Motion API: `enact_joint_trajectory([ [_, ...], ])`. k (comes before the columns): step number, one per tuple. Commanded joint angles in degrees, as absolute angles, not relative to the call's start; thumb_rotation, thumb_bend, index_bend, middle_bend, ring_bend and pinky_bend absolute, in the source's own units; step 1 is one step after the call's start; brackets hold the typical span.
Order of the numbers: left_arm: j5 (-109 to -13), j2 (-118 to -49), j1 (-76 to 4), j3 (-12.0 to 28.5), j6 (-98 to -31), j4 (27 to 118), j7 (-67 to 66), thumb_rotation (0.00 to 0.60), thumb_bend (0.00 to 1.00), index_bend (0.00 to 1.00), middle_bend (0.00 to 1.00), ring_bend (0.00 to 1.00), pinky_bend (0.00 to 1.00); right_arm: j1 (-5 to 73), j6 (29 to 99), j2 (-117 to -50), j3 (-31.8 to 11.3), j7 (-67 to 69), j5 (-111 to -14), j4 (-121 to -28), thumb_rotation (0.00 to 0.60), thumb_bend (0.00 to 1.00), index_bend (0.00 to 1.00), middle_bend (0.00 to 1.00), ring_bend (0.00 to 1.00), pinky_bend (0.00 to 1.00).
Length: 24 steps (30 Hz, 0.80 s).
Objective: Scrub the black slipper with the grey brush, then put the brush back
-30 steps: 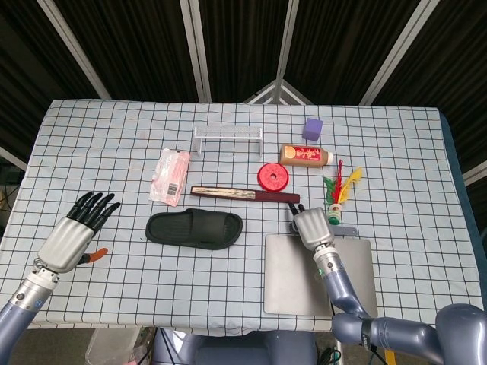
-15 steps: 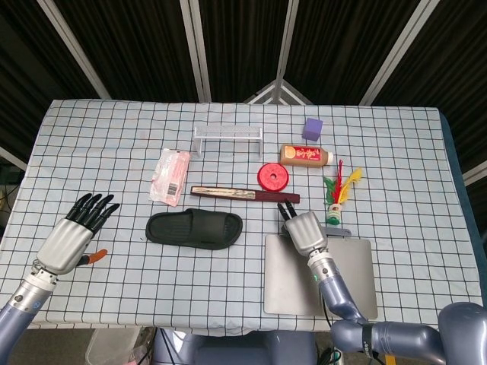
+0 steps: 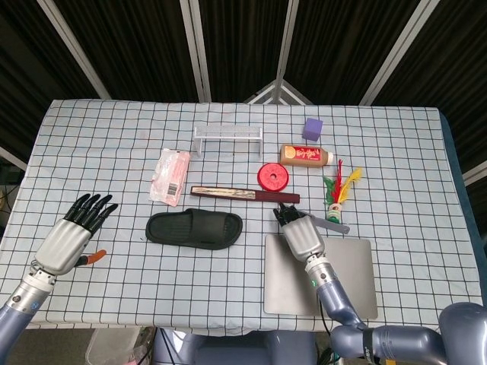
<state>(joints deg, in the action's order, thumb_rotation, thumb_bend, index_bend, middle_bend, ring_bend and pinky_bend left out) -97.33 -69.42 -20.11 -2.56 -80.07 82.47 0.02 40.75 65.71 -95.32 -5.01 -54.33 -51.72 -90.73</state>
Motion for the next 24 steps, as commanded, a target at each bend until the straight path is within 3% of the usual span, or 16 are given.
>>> enact_joint_trajectory([
  [1,-97.56,-69.26,-19.87,-2.67,-80.47,82.5,0.58,0.6,0.21,0.0,0.0,0.0,0.02,39.69,67.88,-93.63,-3.83,-53.97,-54.16,-93.79,0.6,0.34,0.0,0.0,0.1,0.4],
  [6,-96.87,-68.04,-17.88,-2.86,-82.92,83.02,1.49,0.6,0.14,0.0,0.0,0.0,0.02,34.88,76.59,-87.76,-0.29,-48.74,-65.39,-101.75,0.6,0.34,0.0,0.0,0.0,0.09],
  [9,-94.18,-66.24,-15.12,-3.4,-84.29,84.96,1.6,0.6,0.11,0.0,0.0,0.0,0.02,30.13,83.87,-82.88,2.55,-42.67,-73.08,-105.64,0.6,0.33,0.0,0.0,0.0,0.02],
  [17,-87.02,-62.37,-7.63,-3.15,-90.13,92.5,-2.16,0.6,0.09,0.0,0.0,0.0,0.02,15.64,99.79,-72.28,12.91,-23.42,-87.05,-103.41,0.6,0.33,0.0,0.0,0.0,0.0],
  [24,-83.45,-63.72,-3.82,-1.76,-94.21,95.81,-9.41,0.6,0.09,0.0,0.0,0.0,0.02,8.63,107.68,-68.41,11.34,-13.76,-87.62,-98.08,0.6,0.33,0.0,0.0,0.0,0.0],
])
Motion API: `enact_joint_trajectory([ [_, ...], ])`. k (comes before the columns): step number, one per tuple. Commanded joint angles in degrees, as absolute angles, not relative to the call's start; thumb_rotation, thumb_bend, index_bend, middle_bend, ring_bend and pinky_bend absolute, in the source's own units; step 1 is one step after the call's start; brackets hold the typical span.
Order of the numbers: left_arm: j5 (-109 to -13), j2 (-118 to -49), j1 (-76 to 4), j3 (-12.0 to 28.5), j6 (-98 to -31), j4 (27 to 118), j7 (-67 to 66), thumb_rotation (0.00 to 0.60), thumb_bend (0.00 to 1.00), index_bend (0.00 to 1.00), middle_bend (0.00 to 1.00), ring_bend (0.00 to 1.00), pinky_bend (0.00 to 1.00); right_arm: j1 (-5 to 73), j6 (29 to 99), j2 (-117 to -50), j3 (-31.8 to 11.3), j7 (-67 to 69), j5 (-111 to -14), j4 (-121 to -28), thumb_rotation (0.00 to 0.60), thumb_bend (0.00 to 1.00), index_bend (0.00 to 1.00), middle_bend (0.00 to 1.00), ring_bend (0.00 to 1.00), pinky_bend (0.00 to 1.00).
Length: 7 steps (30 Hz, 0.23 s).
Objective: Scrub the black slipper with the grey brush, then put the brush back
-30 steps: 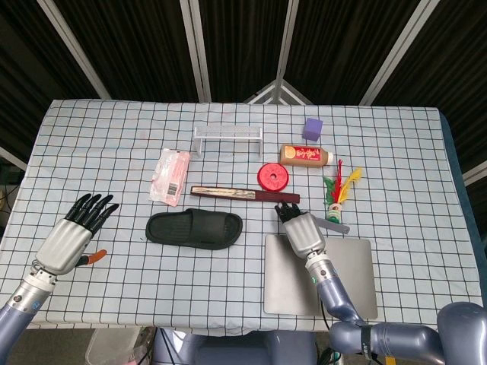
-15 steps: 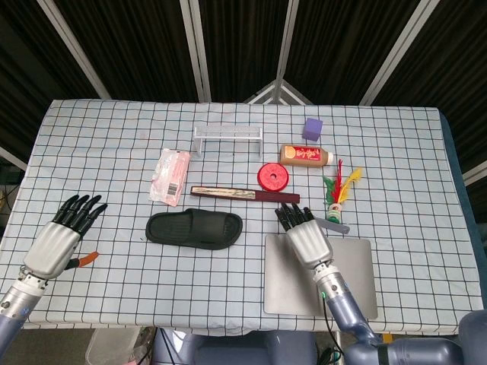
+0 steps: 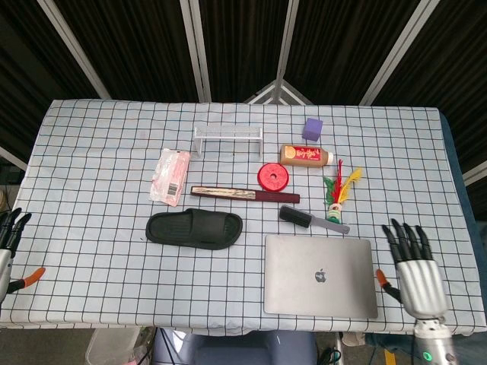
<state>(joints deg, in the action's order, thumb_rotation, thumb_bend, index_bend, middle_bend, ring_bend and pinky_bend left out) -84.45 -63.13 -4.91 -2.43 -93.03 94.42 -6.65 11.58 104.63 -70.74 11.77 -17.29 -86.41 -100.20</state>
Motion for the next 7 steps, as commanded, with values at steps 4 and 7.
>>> enact_joint_trajectory([
  [4,-84.96,-64.38,-4.03,-1.59,-93.95,95.52,-11.06,0.6,0.09,0.0,0.0,0.0,0.02,7.48,106.81,-67.33,10.53,-12.2,-87.77,-97.71,0.6,0.33,0.0,0.0,0.0,0.0],
  [7,-86.09,-64.67,-4.04,-1.66,-93.76,95.38,-11.24,0.6,0.09,0.0,0.0,0.0,0.02,7.0,105.41,-66.84,10.21,-12.26,-87.96,-97.95,0.6,0.33,0.0,0.0,0.0,0.0],
])
